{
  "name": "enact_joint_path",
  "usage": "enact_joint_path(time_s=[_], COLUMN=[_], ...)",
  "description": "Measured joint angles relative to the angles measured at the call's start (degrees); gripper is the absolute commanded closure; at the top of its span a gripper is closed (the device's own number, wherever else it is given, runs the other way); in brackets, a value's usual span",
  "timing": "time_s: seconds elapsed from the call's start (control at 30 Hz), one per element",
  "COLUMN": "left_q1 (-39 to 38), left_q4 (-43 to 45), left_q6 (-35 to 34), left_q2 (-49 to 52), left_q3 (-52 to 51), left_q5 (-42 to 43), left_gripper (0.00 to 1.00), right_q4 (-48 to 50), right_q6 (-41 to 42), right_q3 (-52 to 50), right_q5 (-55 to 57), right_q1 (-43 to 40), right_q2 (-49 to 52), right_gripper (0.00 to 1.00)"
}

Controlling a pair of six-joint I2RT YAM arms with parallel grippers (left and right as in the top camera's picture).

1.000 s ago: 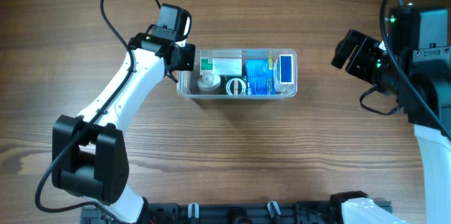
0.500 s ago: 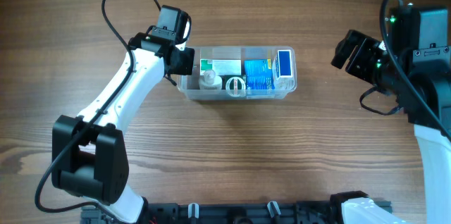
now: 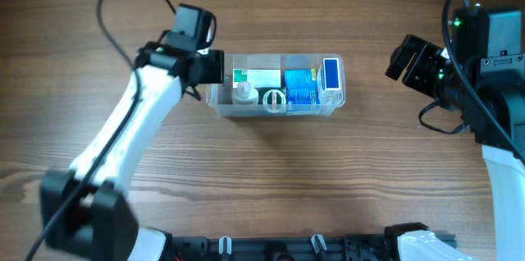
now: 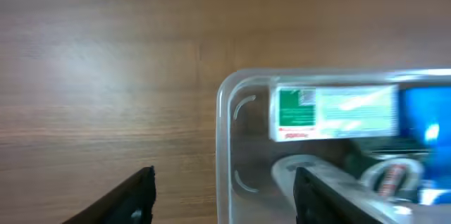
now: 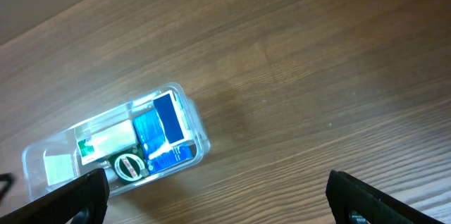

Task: Pack container

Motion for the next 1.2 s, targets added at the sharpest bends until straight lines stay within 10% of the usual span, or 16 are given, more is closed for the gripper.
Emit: enact_joint_path(time_s=[0.3,0.37,1.2], left_q1=[3.32,5.35,13.2], left_q4=[-9.86,-11.5,-18.1], left_q6=[-7.28,-8.39,-10.49], left_q2=[-25.24,-30.49,-47.28], left_q3=[0.0,0.0,0.02], left_q5=[-8.79,-9.81,-11.67], left_gripper=[0.32,0.0,0.0], right_q4=[0.0,-0.02,0.0], right_q6=[-0.02,-0.02,-0.02], right_q3=[0.0,0.0,0.0], right_q5=[0.0,0.0,0.0], right_q1=[0.0,0.0,0.0], right_q2=[0.04,0.04,0.04], right_gripper=[0.0,0.0,0.0])
